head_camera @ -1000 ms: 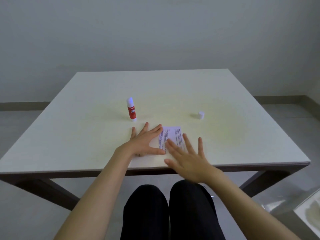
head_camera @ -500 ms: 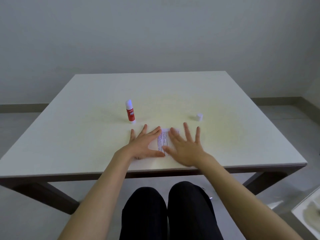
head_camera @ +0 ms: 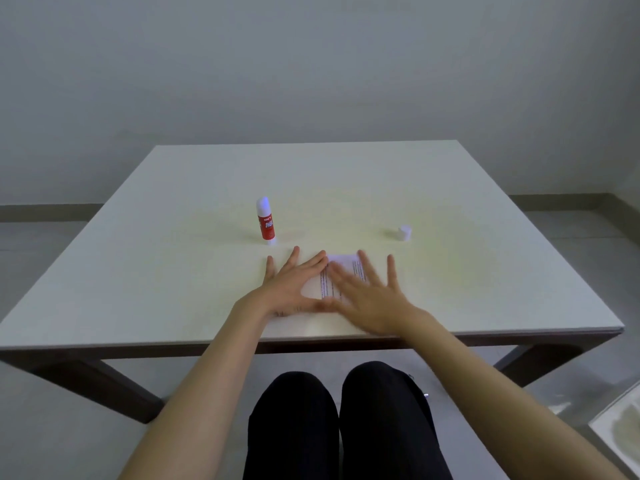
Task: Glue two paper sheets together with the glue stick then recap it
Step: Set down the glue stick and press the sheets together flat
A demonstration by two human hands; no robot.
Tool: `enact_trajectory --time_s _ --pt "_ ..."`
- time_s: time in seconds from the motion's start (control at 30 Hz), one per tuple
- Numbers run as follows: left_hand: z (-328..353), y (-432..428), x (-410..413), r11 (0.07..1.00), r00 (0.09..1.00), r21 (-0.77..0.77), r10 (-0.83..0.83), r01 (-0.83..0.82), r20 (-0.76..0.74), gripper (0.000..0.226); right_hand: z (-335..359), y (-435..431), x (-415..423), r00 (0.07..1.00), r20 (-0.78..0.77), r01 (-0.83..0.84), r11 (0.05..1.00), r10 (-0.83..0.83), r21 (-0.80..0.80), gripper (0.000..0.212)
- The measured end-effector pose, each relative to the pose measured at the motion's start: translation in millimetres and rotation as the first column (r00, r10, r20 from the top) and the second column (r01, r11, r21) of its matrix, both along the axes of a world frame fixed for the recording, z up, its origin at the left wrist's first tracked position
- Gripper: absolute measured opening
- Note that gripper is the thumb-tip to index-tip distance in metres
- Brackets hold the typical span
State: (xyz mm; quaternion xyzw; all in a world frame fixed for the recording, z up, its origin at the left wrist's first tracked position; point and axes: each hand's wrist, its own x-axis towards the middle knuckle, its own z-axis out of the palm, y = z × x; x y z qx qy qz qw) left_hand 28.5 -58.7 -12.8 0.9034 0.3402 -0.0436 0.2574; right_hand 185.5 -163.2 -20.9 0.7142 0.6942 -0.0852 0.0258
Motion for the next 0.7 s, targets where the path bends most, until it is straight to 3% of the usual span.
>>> enact_trajectory --time_s 0.1,0.27,0.43,0.6,0.7 --pt "1 -1 -1 1.0 1.0 0.003 -0.006 0.006 -0.01 0.099 14 10 20 0.983 0.056 0.18 0.983 -0.178 -0.031 0.074" --pt "0 -1 -1 1.0 1.0 -0.007 0.0 0.0 0.016 0.097 -5 -19 -17 0.994 -0.006 -0.111 0.994 0.111 0.019 0.083" --pt "2 -1 -1 1.0 1.0 -0.003 -0.003 0.003 -0.023 0.098 11 -27 18 0.981 0.115 0.153 0.988 -0.154 0.016 0.075" --pt "2 0 -1 1.0 1.0 -0.002 -0.003 0.003 -0.017 0.098 -4 -59 -12 0.994 0.08 -0.087 0.993 0.08 0.078 0.094" --pt "3 -1 -1 1.0 1.0 -0.011 0.002 -0.002 -0.02 0.097 5 -51 8 0.995 0.082 0.048 0.996 -0.054 0.073 0.08"
